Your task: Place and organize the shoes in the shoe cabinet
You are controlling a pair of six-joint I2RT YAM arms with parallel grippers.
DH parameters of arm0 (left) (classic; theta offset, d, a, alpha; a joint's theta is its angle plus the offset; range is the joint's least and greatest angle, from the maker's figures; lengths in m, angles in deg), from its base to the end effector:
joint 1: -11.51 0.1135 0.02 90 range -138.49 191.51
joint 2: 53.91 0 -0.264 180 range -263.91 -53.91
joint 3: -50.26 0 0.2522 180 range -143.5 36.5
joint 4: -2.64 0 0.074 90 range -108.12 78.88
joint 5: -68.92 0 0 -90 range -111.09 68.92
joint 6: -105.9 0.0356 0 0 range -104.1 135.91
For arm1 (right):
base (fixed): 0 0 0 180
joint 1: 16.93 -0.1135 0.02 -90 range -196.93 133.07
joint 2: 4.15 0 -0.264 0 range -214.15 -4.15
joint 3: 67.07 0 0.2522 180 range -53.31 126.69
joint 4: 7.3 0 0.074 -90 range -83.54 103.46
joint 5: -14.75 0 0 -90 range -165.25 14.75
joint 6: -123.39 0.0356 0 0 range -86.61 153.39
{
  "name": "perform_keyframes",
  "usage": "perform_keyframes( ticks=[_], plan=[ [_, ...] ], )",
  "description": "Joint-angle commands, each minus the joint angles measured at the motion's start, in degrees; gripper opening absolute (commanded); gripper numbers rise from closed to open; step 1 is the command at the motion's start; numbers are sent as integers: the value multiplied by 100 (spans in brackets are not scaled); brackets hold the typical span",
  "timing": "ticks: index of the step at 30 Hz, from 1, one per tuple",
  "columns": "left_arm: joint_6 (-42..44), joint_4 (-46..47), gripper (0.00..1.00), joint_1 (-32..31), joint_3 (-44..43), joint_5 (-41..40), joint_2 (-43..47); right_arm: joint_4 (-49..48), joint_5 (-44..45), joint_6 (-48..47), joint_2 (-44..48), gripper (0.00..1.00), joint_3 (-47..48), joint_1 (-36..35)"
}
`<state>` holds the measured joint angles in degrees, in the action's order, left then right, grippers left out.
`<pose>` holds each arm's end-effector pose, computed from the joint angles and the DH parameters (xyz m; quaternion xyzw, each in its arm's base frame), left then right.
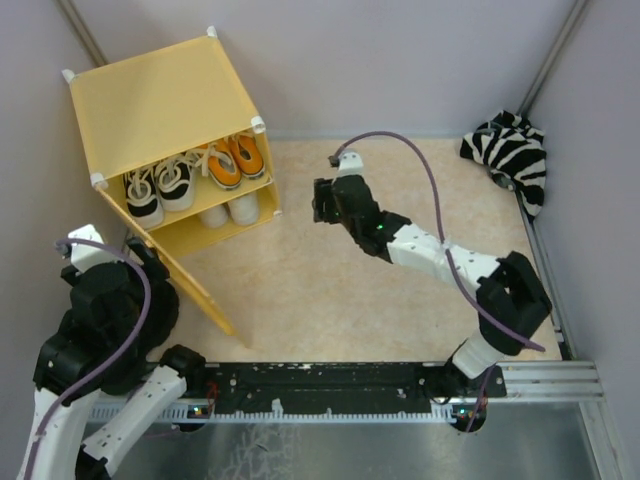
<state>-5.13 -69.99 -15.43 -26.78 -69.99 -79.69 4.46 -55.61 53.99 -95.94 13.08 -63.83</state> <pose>0.0396 0.0100 0.3895 -0.1943 0.7629 0.1038 0.6078 0.2642 0.2649 0.2838 -0.0962 0.8233 0.1820 0.5290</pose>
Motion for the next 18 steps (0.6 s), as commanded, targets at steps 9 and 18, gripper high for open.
perform_keyframes(
  ticks=[9,18],
  plan=[
    [707,3872,93,-36,1330,842,-517,1599,-1454,133,1428,63,61,986],
    [959,5619,96,-29,1865,1330,-1396,2441,-1399,196,1491,66,298,1007]
  ],
)
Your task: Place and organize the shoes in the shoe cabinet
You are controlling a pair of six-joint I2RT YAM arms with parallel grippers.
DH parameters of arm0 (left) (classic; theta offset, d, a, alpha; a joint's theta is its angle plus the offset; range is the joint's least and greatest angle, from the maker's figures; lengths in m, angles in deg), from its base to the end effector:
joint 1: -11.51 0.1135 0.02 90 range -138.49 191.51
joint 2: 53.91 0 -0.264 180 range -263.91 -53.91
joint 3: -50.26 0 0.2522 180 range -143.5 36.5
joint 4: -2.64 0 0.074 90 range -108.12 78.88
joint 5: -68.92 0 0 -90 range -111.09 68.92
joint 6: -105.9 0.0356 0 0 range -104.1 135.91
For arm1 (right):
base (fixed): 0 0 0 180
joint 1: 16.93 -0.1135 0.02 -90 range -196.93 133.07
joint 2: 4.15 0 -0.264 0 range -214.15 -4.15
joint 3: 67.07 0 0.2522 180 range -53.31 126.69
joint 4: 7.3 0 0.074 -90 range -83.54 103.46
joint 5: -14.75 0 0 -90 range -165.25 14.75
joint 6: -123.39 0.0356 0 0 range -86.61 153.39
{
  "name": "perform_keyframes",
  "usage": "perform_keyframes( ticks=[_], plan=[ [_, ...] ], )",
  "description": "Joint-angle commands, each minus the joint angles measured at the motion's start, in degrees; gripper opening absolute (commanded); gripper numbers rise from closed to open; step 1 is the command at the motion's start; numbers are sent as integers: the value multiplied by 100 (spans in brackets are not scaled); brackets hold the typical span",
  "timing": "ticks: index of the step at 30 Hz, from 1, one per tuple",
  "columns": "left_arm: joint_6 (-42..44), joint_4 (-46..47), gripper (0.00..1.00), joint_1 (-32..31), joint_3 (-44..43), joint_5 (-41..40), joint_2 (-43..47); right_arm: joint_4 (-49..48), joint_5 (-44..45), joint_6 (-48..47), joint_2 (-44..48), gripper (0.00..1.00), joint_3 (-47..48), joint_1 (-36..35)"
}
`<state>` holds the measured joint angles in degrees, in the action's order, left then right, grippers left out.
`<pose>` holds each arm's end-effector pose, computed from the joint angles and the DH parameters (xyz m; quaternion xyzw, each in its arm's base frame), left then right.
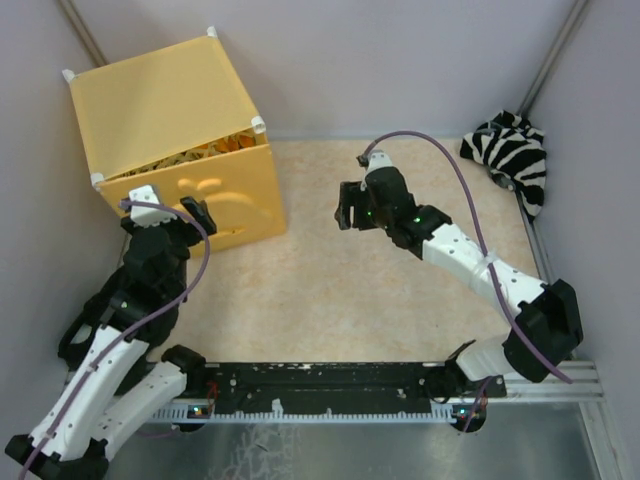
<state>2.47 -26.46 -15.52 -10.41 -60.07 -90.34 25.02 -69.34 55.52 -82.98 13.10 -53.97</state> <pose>0.1339 -0.0432 0.3652 -0.1420 0.7161 0.0101 0.6834 0.2535 0.1867 0.3221 -0.0876 0.8651 0.2039 0.4499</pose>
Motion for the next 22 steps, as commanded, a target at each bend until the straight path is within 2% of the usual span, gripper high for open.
perform_keyframes(
  ticks=[1,10,22],
  plan=[
    [201,1427,97,-21,269,366,-429,421,28,45,212,66,308,17],
    [446,2139,99,-18,216,530,-1051,728,386,-119,533,67,402,18],
    [581,1857,99,-20,16,939,-1144,743,646,-67,673,67,417,26]
  ],
)
